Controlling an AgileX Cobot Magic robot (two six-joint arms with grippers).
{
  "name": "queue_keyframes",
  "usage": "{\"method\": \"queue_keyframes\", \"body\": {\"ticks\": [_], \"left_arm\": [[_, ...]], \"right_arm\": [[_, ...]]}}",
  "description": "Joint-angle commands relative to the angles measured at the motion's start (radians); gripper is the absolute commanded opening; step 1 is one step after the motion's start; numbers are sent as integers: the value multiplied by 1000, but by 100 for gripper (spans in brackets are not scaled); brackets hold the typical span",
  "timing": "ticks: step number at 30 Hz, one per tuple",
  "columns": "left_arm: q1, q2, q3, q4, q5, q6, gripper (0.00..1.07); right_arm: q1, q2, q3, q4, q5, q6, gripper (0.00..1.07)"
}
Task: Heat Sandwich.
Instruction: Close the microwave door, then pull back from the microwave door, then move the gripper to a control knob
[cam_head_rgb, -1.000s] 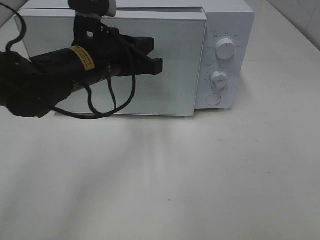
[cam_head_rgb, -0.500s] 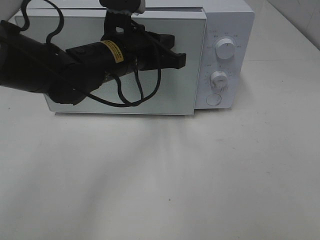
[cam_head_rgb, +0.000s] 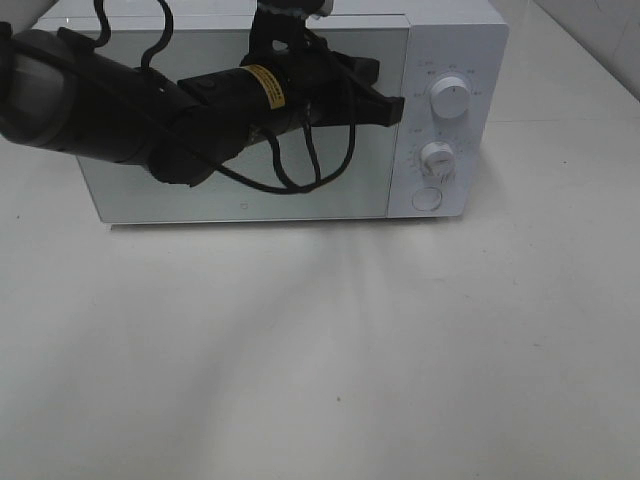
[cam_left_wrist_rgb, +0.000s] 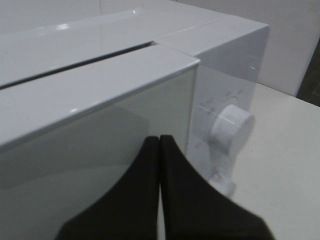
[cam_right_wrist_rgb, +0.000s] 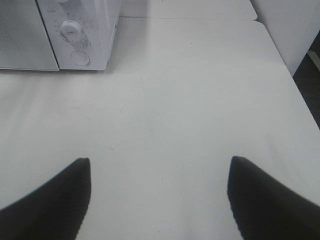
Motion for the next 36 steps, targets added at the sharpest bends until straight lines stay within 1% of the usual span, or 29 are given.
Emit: {"method": "queue_keyframes", "body": {"ticks": [1, 8, 17, 22, 28, 30, 32, 33, 34, 36], "left_arm": [[49, 13, -36, -92, 19, -5, 0], [57, 11, -36, -72, 19, -5, 0], [52, 3, -36, -71, 21, -5, 0], [45, -31, -25, -72, 36, -6, 0], [12, -78, 23, -72, 57, -4, 0], [-12, -113, 71, -72, 70, -3, 0], [-18, -123, 87, -71, 71, -2, 0], [-30, -148, 132, -71, 73, -1, 0], [-36, -161, 155, -71, 75, -5, 0], [-41, -177, 173, -72, 78, -6, 0]], "right_arm": [[-7, -29, 1, 1, -5, -8, 74], [-7, -29, 1, 1, -5, -8, 74], [-7, -29, 1, 1, -5, -8, 74], [-7, -29, 1, 1, -5, -8, 74], [-7, -29, 1, 1, -5, -8, 74], [-7, -29, 1, 1, -5, -8, 74], [-7, -29, 1, 1, -5, -8, 74], [-7, -29, 1, 1, -5, -8, 74], [-7, -29, 1, 1, -5, -8, 74], [-7, -29, 1, 1, -5, -8, 74]]}}
